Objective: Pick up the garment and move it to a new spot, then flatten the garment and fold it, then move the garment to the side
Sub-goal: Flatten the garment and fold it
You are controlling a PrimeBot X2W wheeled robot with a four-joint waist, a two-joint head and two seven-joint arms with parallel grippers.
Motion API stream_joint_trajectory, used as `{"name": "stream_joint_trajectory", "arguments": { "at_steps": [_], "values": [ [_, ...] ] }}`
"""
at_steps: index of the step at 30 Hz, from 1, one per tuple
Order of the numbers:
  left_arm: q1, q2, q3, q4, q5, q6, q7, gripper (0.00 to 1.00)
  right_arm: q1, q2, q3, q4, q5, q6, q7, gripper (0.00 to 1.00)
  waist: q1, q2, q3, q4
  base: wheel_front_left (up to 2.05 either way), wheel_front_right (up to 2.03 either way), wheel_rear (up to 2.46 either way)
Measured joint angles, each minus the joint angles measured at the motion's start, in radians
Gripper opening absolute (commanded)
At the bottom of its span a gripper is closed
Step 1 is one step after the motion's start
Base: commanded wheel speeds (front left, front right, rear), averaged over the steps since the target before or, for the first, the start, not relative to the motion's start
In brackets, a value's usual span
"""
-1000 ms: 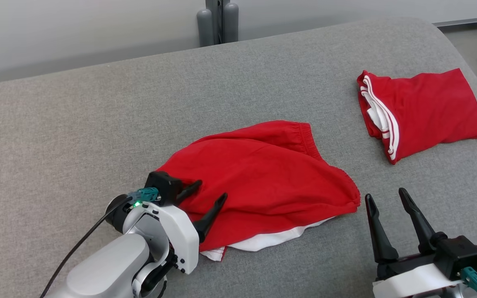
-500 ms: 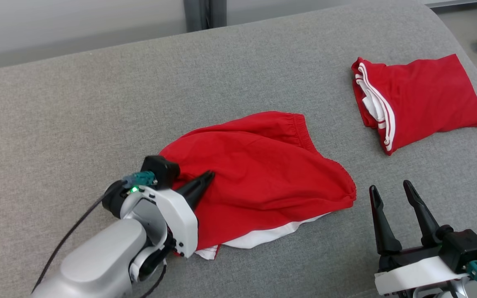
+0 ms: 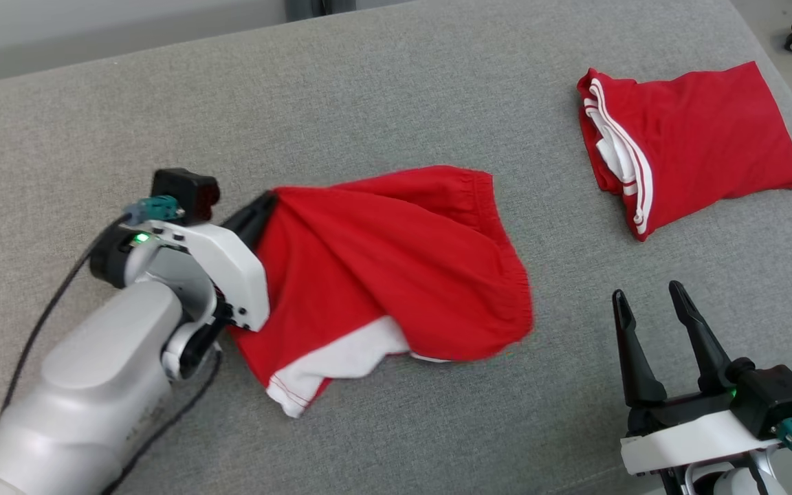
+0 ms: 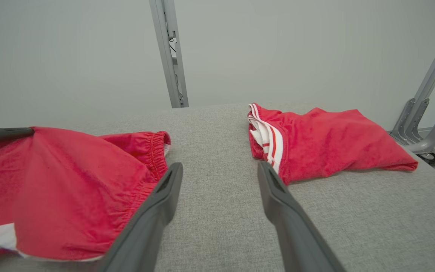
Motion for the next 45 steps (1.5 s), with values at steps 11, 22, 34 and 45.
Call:
{"name": "stream_joint_trajectory", "arguments": {
  "at_steps": [11, 22, 34, 45],
  "values": [
    [-0.020, 0.000, -0.057, 0.159, 0.083, -0.031, -0.076, 1.00, -0.014, 0.000, 0.003, 0.004, 0.011, 0.000, 0.000, 1.00, 0.0000, 0.0000, 0.004, -0.017, 0.00, 0.00, 0.00],
    [0.126, 0.117, -0.134, -0.446, 0.137, 0.137, 0.021, 1.00, 0.039, 0.000, -0.030, 0.006, 0.018, 0.000, 0.000, 1.00, 0.0000, 0.0000, -0.036, 0.008, 0.00, 0.00, 0.00],
    [0.045, -0.050, -0.254, -0.404, 0.171, 0.141, 0.213, 1.00, -0.011, 0.000, 0.014, 0.009, 0.061, 0.000, 0.000, 1.00, 0.0000, 0.0000, 0.000, -0.055, 0.00, 0.00, 0.00],
    [0.039, -0.030, -0.269, -0.279, 0.148, 0.070, 0.246, 0.00, -0.005, 0.000, 0.003, 0.016, 0.086, 0.000, 0.000, 1.00, 0.0000, 0.0000, 0.015, -0.114, 0.00, 0.00, 0.00]
  ]
}}
